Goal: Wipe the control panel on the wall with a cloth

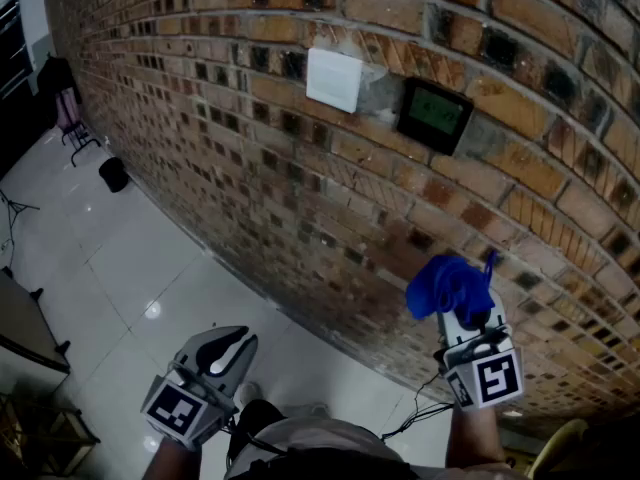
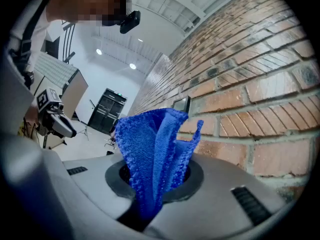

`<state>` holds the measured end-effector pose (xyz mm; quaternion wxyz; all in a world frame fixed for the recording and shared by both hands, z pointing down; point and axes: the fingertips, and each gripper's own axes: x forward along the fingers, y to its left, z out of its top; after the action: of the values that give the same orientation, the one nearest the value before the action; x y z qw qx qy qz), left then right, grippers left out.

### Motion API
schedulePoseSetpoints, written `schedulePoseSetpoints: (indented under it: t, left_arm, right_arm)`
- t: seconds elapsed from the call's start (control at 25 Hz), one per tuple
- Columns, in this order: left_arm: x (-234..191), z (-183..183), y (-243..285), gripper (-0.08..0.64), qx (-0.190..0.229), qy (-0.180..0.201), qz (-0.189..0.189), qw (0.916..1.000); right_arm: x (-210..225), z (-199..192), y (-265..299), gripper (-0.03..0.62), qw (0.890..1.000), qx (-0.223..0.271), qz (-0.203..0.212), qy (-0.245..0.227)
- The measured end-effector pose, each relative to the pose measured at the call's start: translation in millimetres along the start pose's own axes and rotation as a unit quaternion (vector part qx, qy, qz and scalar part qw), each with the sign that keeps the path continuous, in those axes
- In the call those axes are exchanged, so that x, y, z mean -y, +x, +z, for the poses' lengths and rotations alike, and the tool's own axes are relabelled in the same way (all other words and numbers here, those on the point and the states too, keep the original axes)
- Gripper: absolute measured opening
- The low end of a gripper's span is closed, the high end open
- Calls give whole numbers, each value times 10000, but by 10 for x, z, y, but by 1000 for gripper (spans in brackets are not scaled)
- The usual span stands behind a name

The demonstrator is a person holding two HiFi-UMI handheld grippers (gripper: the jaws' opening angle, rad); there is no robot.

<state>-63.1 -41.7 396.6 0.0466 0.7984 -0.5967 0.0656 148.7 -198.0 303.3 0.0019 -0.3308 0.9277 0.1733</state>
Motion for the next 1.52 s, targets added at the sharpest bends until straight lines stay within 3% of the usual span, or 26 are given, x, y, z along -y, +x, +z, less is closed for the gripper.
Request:
schedulePoseSetpoints:
  t: [0.16, 0.28, 0.64, 0.84, 1.08, 1.52]
  left_arm:
    - [-423, -5, 184, 51, 11, -24, -359, 9994]
    - [-735, 97, 316, 51, 12, 116, -872, 9961]
    - [-1414, 146, 460, 51, -67, 354, -2167, 9756]
    - [-1519, 106, 553, 51, -28, 418, -2511, 9671]
    - [-1329, 135, 642, 51, 100, 184, -2722, 9620]
    - [-867, 157, 909, 51, 11, 255, -2950, 9551]
  right_arm:
    - [-17, 273, 488, 87, 9991, 149, -254, -294]
    - [-36, 514, 846, 87, 9973, 140, -518, -502]
    - [-58, 1073, 1737, 88, 9811, -108, -1598, -1087]
    - [108, 1235, 2045, 89, 9700, -227, -1961, -1417]
    - [443, 1331, 1857, 89, 9631, -343, -2167, -1559]
    - [1135, 1074, 874, 89, 9421, -686, -2906, -1526]
